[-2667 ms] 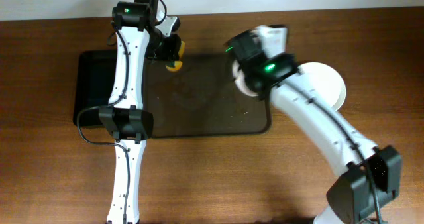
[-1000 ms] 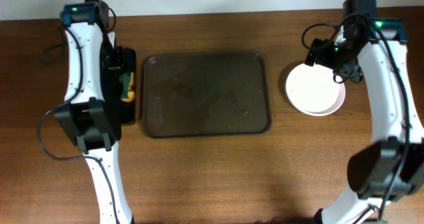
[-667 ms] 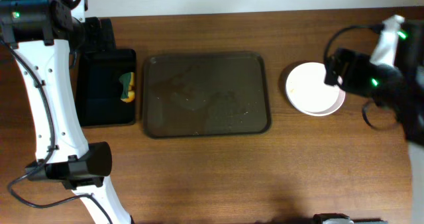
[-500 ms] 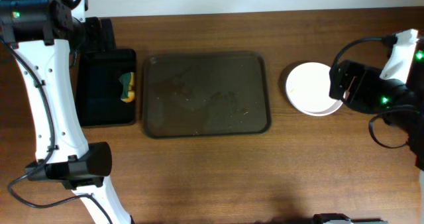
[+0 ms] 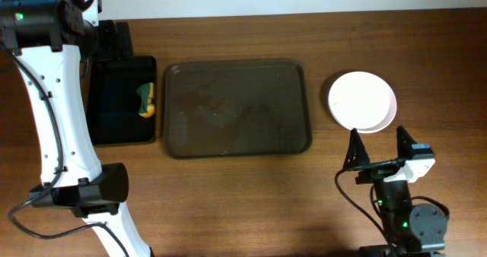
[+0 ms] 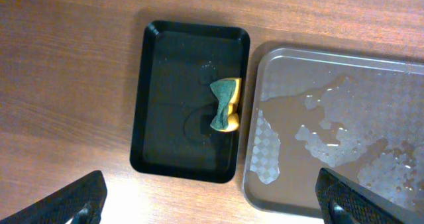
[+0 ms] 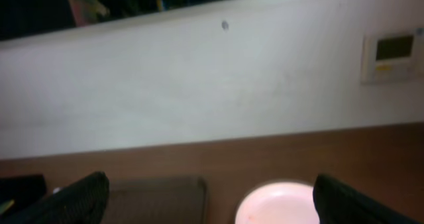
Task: Clean dirty plates on tray and stack at the side
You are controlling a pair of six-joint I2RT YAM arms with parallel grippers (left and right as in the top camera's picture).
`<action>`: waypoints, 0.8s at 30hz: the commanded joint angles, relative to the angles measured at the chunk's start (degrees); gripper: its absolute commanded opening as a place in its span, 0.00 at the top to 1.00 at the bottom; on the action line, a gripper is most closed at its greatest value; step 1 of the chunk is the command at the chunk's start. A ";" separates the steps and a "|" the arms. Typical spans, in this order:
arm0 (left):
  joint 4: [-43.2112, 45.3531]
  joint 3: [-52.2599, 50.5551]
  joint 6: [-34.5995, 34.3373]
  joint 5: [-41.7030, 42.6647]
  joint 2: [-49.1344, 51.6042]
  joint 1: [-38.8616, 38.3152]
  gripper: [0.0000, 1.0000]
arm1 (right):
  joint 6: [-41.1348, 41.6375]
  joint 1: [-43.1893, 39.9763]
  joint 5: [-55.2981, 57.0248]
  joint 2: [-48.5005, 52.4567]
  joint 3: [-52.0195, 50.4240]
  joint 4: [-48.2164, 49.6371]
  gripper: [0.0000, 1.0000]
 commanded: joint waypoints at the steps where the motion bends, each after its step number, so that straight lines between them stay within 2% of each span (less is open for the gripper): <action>1: 0.02 0.11 -0.33 0.22 0.50 0.09 0.01 | -0.20 0.59 -0.76 -3.69 -6.27 3.28 0.02; 4: 0.04 0.11 -0.33 0.22 0.50 0.09 0.01 | -0.17 0.59 -0.11 -4.66 -10.80 3.28 0.02; 7: 0.02 0.11 -0.33 0.22 0.50 0.09 0.01 | 0.24 0.83 -0.11 -11.85 -15.28 2.25 0.02; 11: 0.02 0.11 -0.33 0.22 0.50 0.09 0.01 | 0.24 0.96 4.28 -12.46 -15.28 3.15 0.02; 13: 0.02 0.11 -0.33 0.22 0.50 0.09 0.01 | 0.22 0.96 3.98 -12.39 -15.21 -6.86 0.02; 24: 0.02 0.11 -0.31 0.20 0.50 0.17 0.01 | 0.24 0.96 4.00 -11.58 -15.28 -6.27 0.02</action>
